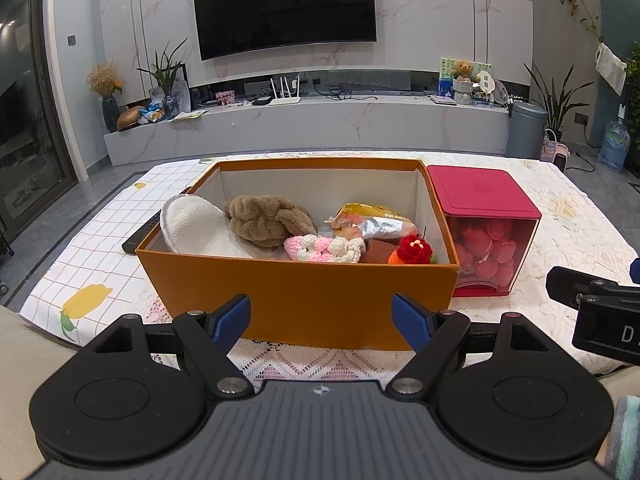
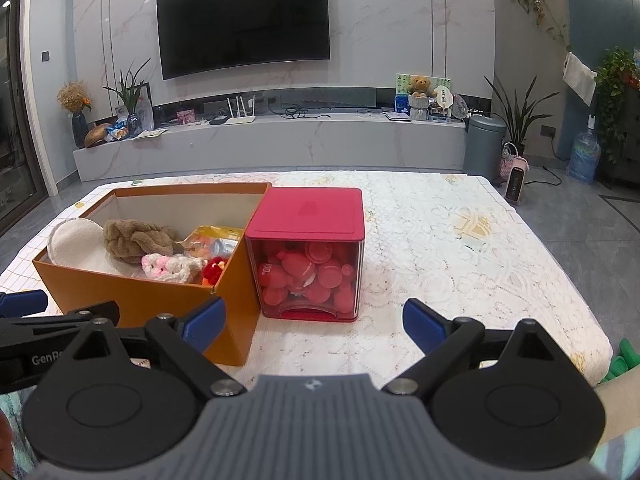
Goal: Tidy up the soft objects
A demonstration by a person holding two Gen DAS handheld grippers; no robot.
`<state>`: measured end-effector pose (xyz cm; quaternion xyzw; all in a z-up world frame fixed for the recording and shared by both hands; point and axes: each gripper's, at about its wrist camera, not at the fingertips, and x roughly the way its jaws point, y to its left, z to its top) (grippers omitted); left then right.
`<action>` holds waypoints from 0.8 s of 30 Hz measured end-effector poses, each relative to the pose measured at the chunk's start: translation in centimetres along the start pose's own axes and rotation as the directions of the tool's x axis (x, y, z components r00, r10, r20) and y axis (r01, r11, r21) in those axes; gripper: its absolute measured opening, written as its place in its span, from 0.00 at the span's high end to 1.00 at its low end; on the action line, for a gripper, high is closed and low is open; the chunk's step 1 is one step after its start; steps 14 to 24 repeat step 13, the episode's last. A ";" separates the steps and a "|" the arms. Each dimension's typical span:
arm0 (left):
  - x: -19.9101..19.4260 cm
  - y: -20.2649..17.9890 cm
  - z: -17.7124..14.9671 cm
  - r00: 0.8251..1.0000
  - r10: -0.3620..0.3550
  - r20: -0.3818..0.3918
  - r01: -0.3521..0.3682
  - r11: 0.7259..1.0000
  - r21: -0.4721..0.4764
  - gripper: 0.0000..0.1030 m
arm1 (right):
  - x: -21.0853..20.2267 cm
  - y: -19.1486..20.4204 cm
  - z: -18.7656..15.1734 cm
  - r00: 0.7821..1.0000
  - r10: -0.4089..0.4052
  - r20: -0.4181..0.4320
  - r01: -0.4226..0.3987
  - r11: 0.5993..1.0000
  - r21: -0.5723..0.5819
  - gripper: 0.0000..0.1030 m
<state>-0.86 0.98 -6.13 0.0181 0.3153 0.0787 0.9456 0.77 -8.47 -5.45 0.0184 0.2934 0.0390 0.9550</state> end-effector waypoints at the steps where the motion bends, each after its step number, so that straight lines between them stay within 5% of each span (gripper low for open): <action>1: -0.1 0.0 0.0 1.000 0.000 0.001 0.000 1.000 0.001 0.09 | 0.0 0.0 0.0 1.000 0.000 -0.001 0.000 1.000 0.000 0.09; 24: -0.5 0.2 0.1 1.000 -0.004 0.022 0.003 1.000 0.023 0.09 | 0.0 0.1 0.0 1.000 0.001 -0.002 -0.001 1.000 0.000 0.09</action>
